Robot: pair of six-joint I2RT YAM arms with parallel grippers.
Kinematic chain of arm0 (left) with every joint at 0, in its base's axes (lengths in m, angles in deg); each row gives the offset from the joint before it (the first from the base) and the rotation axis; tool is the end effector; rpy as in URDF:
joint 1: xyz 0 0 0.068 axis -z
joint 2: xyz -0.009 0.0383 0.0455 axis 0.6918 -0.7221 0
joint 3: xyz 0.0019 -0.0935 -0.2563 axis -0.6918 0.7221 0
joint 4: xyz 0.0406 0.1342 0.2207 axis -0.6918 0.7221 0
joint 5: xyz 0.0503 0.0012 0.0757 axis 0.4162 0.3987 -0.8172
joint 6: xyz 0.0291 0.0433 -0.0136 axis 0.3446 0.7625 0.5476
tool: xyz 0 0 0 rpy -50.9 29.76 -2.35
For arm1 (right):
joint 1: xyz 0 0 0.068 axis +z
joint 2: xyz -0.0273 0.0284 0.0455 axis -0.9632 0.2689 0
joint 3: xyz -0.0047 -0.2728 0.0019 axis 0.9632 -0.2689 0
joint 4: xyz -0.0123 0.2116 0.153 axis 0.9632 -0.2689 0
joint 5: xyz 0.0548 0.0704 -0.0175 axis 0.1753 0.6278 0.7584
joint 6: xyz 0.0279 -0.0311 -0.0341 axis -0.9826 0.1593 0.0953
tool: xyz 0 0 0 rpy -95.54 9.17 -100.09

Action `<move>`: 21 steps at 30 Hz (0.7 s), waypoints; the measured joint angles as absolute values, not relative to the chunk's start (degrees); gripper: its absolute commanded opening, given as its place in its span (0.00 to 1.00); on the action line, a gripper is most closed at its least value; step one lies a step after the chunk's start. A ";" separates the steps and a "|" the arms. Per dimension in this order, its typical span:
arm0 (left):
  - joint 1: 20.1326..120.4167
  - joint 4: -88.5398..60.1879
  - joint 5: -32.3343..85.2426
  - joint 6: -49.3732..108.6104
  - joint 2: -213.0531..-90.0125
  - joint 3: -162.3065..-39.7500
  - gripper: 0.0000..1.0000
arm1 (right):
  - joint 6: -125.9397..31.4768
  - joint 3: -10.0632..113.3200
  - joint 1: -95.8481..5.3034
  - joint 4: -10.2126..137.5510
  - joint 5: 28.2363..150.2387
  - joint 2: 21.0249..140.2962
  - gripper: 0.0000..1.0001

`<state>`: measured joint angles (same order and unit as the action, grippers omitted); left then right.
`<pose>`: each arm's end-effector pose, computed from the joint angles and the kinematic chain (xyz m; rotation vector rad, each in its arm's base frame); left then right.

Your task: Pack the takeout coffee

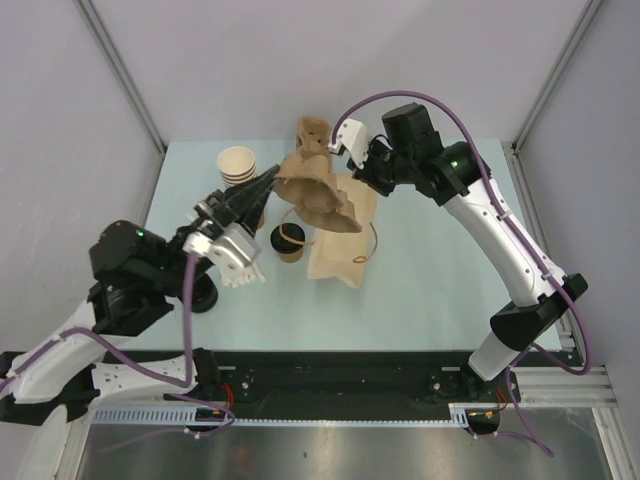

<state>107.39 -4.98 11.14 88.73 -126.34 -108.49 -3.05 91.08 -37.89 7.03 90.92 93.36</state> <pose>0.0644 -0.1200 0.5305 0.9127 0.7572 -0.1744 0.2636 0.2023 0.4578 -1.3899 1.6968 0.1704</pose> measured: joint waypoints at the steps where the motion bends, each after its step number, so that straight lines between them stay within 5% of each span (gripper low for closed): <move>1: 108.26 -5.81 10.16 90.37 -126.39 -107.51 0.00 | -3.47 91.08 -37.87 7.01 90.94 93.36 0.00; 21: 113.36 -18.55 2.05 102.34 -129.88 -98.27 0.00 | -8.15 91.08 -37.97 5.66 90.81 93.64 0.00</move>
